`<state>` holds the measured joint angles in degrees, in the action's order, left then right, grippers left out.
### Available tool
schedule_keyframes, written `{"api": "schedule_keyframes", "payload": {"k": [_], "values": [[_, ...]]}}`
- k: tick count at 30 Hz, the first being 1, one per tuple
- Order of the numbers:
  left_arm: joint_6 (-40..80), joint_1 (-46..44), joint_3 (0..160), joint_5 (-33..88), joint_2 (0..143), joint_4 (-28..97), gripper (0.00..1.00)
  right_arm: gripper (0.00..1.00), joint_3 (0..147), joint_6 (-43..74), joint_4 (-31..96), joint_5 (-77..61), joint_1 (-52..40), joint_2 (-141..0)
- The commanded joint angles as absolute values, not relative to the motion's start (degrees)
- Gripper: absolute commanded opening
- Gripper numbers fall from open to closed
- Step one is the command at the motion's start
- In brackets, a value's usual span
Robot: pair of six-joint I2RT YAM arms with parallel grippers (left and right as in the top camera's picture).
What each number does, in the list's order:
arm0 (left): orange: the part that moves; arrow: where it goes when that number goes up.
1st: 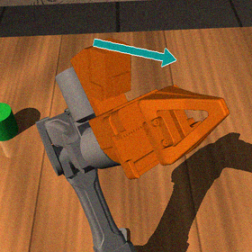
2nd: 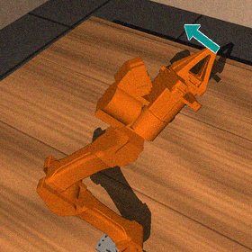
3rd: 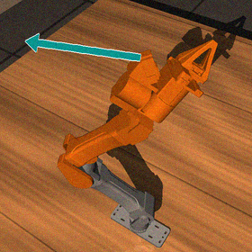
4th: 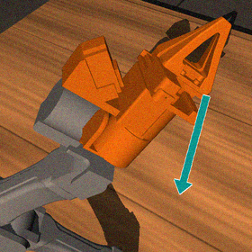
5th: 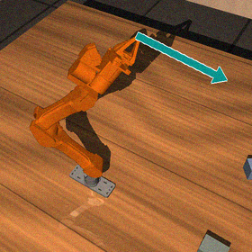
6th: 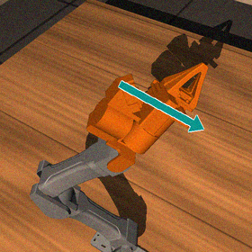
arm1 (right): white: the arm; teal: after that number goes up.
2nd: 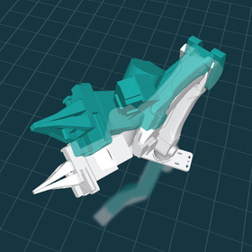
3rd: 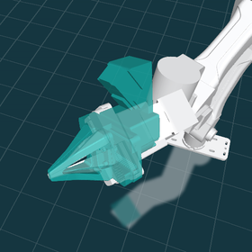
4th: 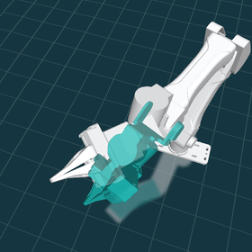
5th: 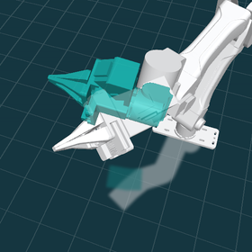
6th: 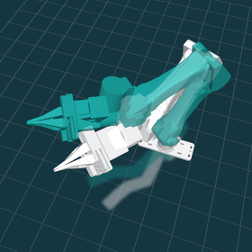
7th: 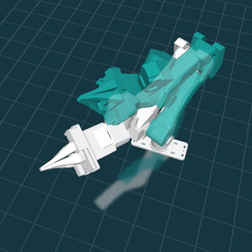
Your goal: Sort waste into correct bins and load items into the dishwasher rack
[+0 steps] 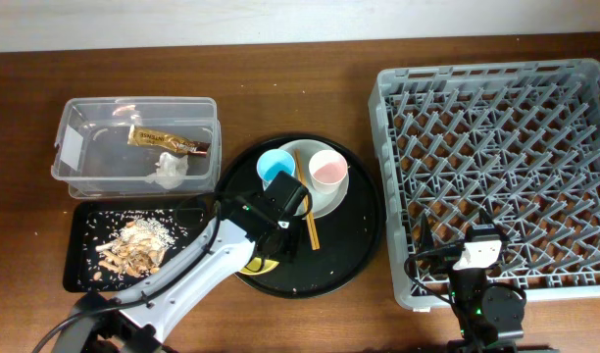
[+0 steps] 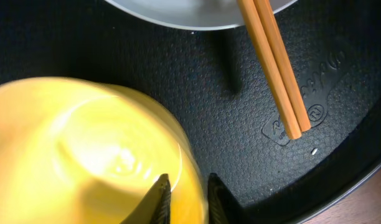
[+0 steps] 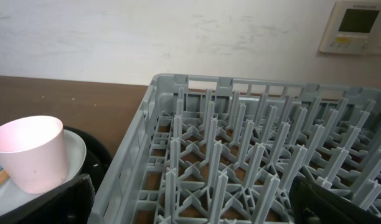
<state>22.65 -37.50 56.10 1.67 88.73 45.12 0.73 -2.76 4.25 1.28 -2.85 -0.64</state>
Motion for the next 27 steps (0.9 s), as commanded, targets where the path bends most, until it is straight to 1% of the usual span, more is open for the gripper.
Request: {"api": "schedule_keyframes", "payload": {"k": [1, 3, 7, 10, 12, 13, 14, 15, 16, 17, 25, 27], "values": [[22.92, -37.71, 57.17, 1.06, 89.34, 44.01, 0.35, 0.98, 0.32, -2.26, 4.49, 1.80, -2.59, -0.47], [22.90, -37.69, 58.06, 0.84, 89.34, 43.90, 0.37, 0.98, 0.32, -2.26, 4.49, 1.80, -2.59, -0.47], [22.87, -37.23, 69.47, -6.68, 89.01, 48.21, 0.37, 0.98, 0.32, -2.26, 4.49, 1.80, -2.59, -0.47], [22.90, -34.54, 74.74, -11.62, 89.03, 47.09, 0.37, 0.99, 0.32, -2.28, 4.49, 1.80, -2.59, -0.47], [22.90, -32.23, 74.74, -11.18, 89.03, 46.63, 0.39, 0.98, 0.32, -2.26, 4.49, 1.80, -2.59, -0.47], [22.90, -31.11, 74.74, -10.74, 89.03, 47.37, 0.48, 0.99, 0.32, -2.26, 4.49, 1.80, -2.59, -0.47], [22.87, -30.61, 74.74, -10.79, 89.03, 47.79, 0.59, 0.98, 0.32, -2.26, 4.49, 1.80, -2.59, -0.47], [22.87, -30.17, 74.74, -10.83, 89.03, 48.31, 0.66, 0.98, 0.32, -2.26, 4.49, 1.80, -2.59, -0.47], [22.87, -30.20, 74.74, -10.85, 89.03, 48.51, 0.96, 0.98, 0.32, -2.26, 4.49, 1.80, -2.59, -0.47], [22.90, -30.20, 74.74, -10.81, 89.03, 48.47, 0.99, 0.98, 0.32, -2.28, 4.49, 1.80, -2.59, -0.47], [22.90, -30.20, 74.74, -10.79, 89.03, 48.49, 0.99, 0.98, 0.32, -2.28, 4.49, 1.80, -2.59, -0.47], [23.31, -30.22, 74.74, -9.10, 89.03, 46.87, 1.00, 0.98, 0.32, -2.28, 4.49, 1.80, -2.59, -0.47]]}}
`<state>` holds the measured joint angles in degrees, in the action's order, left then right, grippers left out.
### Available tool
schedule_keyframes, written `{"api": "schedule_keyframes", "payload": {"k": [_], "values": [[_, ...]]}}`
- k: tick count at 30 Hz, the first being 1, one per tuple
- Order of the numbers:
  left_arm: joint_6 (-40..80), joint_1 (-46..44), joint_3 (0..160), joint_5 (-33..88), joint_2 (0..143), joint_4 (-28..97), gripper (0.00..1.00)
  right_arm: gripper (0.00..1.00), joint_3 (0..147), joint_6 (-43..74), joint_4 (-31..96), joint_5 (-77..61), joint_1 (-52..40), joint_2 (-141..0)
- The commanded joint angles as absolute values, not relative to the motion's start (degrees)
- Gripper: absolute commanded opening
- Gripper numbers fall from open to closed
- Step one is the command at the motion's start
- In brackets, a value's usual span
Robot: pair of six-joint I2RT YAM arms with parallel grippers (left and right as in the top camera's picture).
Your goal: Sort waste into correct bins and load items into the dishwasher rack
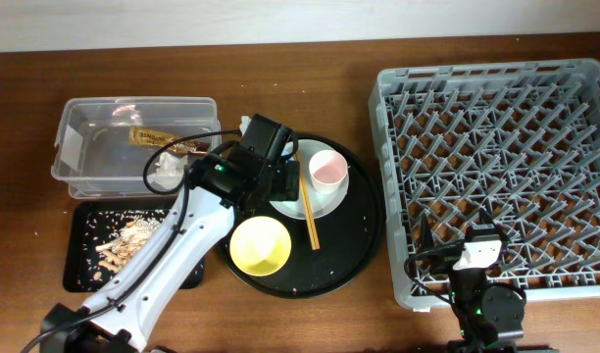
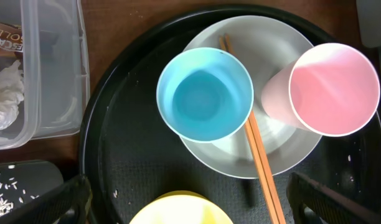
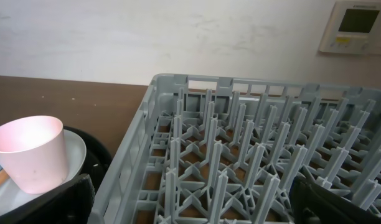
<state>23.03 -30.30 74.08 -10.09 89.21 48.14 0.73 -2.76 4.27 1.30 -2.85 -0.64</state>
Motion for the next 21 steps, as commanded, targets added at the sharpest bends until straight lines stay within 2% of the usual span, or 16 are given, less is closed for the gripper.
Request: {"api": "schedule_keyframes", "payload": {"k": [1, 4, 9, 13, 21], "values": [[23.07, -30.06, 74.76, -12.80, 89.01, 46.72, 0.99, 0.98, 0.32, -2.26, 4.49, 1.80, -2.59, -0.47], [22.22, -25.78, 74.91, -18.94, 88.40, 48.71, 0.99, 0.98, 0.32, -2.26, 4.49, 1.80, -2.59, -0.47], [22.26, -4.14, 74.91, -18.44, 85.52, 52.42, 0.99, 0.98, 0.32, -2.28, 4.49, 1.80, -2.59, -0.47], [22.26, 7.94, 74.89, -18.44, 85.47, 53.25, 0.99, 0.98, 0.32, -2.26, 4.49, 1.80, -2.59, -0.47], [22.26, 10.72, 74.89, -18.44, 85.47, 53.25, 0.99, 0.98, 0.32, -2.26, 4.49, 1.80, -2.59, -0.47]]}}
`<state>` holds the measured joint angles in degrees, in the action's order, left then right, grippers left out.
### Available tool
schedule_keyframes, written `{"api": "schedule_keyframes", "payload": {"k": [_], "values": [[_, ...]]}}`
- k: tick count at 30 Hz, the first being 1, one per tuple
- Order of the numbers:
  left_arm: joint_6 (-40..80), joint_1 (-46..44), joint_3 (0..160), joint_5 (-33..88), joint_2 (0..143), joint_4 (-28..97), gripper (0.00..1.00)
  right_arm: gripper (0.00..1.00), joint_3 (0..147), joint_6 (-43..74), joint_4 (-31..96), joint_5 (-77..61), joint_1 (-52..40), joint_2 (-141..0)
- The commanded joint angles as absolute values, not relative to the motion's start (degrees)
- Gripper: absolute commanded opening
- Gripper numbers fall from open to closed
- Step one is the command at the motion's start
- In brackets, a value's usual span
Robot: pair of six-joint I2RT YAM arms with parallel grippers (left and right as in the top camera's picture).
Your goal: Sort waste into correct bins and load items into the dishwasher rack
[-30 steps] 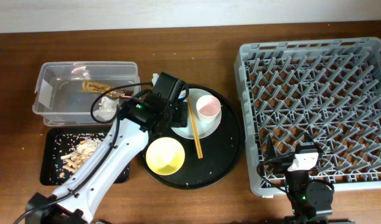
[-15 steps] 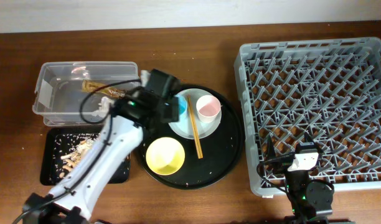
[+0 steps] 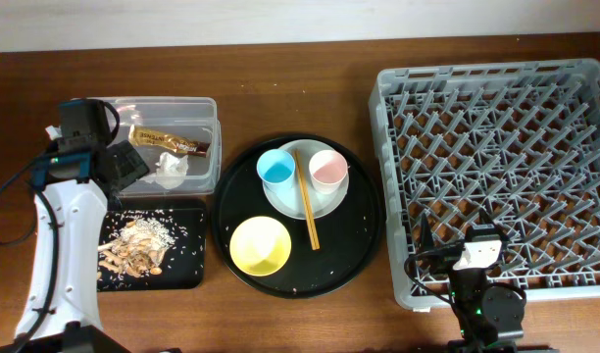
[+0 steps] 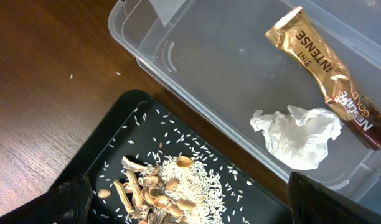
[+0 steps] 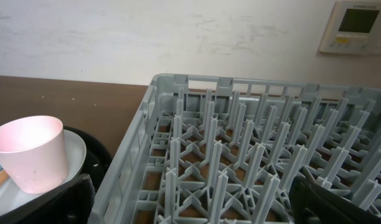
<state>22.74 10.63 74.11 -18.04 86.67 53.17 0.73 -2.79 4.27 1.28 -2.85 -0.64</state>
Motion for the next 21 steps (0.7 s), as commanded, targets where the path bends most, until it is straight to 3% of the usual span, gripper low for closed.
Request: {"api": "schedule_keyframes", "payload": {"k": [1, 9, 14, 18, 21], "values": [[22.26, 10.72, 74.89, -18.44, 85.47, 53.25, 1.00, 0.98, 0.32, -2.28, 4.49, 1.80, -2.59, -0.47], [22.26, 10.72, 74.89, -18.44, 85.47, 53.25, 0.99, 0.98, 0.32, -2.26, 4.49, 1.80, -2.59, -0.47], [22.26, 10.72, 74.89, -18.44, 85.47, 53.25, 0.99, 0.98, 1.65, 5.15, 2.17, -13.08, -2.59, -0.47], [22.26, 10.72, 74.89, -18.44, 85.47, 53.25, 0.99, 0.98, 19.22, 9.98, 18.31, -14.85, -2.59, -2.96], [22.26, 10.72, 74.89, -18.44, 85.47, 53.25, 0.99, 0.98, 38.33, 9.96, 32.34, -18.02, -2.59, -12.58]]}}
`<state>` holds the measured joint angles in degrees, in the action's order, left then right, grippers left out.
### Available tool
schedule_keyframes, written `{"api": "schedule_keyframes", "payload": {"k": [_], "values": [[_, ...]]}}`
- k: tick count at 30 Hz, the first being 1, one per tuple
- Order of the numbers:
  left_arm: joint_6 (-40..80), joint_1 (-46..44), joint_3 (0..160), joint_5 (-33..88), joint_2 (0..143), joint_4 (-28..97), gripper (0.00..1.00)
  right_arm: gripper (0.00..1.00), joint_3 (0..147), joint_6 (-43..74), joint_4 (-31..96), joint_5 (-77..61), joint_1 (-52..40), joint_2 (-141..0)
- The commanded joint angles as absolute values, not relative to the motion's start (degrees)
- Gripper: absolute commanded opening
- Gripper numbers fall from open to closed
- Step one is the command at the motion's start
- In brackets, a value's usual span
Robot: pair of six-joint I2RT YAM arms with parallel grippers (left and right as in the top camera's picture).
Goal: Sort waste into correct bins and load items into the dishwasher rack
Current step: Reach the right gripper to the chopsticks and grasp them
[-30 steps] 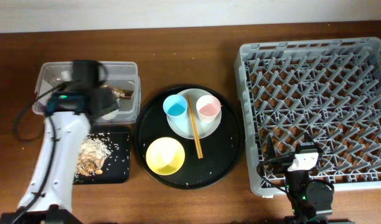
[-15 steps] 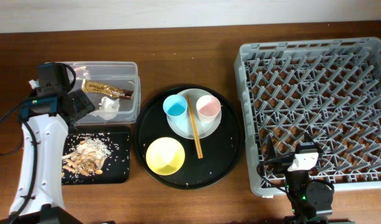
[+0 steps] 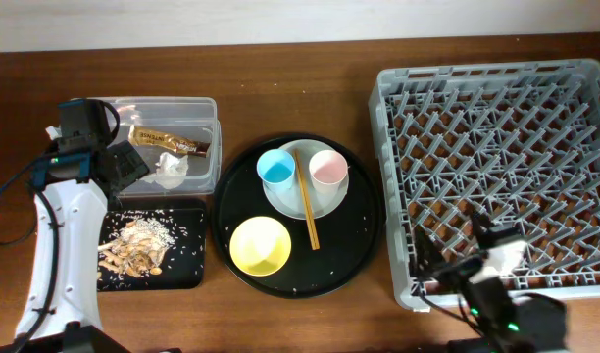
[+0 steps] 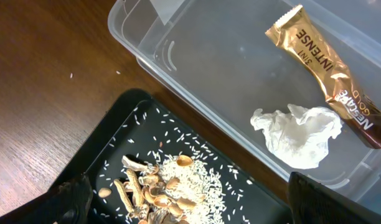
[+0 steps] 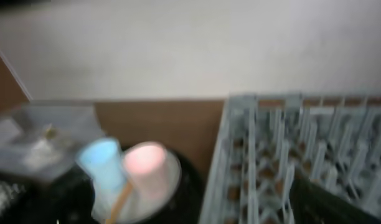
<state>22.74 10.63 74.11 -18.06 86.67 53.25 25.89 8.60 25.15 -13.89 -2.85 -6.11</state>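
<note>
A round black tray (image 3: 359, 245) holds a white plate (image 3: 329, 201) with a blue cup (image 3: 276, 169), a pink cup (image 3: 327, 169) and chopsticks (image 3: 306, 211), plus a yellow bowl (image 3: 260, 245). The grey dishwasher rack (image 3: 496, 147) on the right holds nothing. My left gripper (image 3: 119, 167) hangs open at the far left, over the edge between the clear bin (image 4: 240, 68) and the black waste tray (image 4: 109, 155). My right gripper (image 3: 457, 245) is open at the rack's front left corner. Its wrist view is blurred and faces the pink cup (image 5: 144, 163) and blue cup (image 5: 100, 160).
The clear bin (image 3: 94, 118) contains a gold coffee sachet (image 3: 168, 142) and a crumpled tissue (image 3: 171, 169). The black rectangular tray (image 3: 182, 265) carries rice and peanut shells (image 3: 133, 247). Brown tabletop lies between the round tray and the rack.
My right arm has shifted at the rack's front corner, and its view now looks higher, taking in both cups and the clear bin. The left arm has not moved.
My left gripper first stood shut on the yellow bowl's rim at the front of the round tray. Then it was open above the blue and pink cups, the bowl left upright on the tray. After that it hung over the bins at the left, where it remains.
</note>
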Motion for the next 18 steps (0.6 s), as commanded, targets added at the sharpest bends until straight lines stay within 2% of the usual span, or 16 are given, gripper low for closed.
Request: {"api": "schedule_keyframes", "payload": {"k": [1, 7, 11, 12, 13, 14, 15, 18], "values": [[22.26, 10.72, 74.89, -18.44, 85.47, 53.25, 0.99, 0.98, 46.72, 9.96, 39.18, -19.16, -2.59, -17.74], [22.26, 10.72, 74.89, -18.44, 85.47, 53.25, 0.99, 0.98, 78.61, 9.96, 70.63, -21.63, -2.59, -48.36], [22.26, 10.72, 74.89, -18.44, 85.47, 53.25, 0.99, 0.98, 85.45, 9.93, 72.88, -34.20, -2.59, -67.51], [22.26, 10.72, 74.89, -18.44, 85.47, 53.25, 0.99, 0.84, 85.43, 9.96, 72.34, -37.30, -2.63, -71.35], [22.26, 10.72, 74.89, -18.44, 85.47, 53.25, 0.99, 0.57, 85.43, 9.96, 72.31, -37.43, -3.44, -74.48], [22.26, 10.72, 74.89, -18.44, 85.47, 53.25, 0.99, 0.55, 85.41, 9.96, 72.93, -36.10, -5.30, -78.13], [22.26, 10.72, 74.89, -18.44, 85.47, 53.25, 0.99, 0.47, 85.41, 9.96, 73.54, -32.49, -9.02, -82.37], [22.26, 10.72, 74.89, -18.44, 85.47, 53.25, 0.99, 0.36, 85.41, 10.02, 72.29, -23.62, -18.24, -89.97]]}}
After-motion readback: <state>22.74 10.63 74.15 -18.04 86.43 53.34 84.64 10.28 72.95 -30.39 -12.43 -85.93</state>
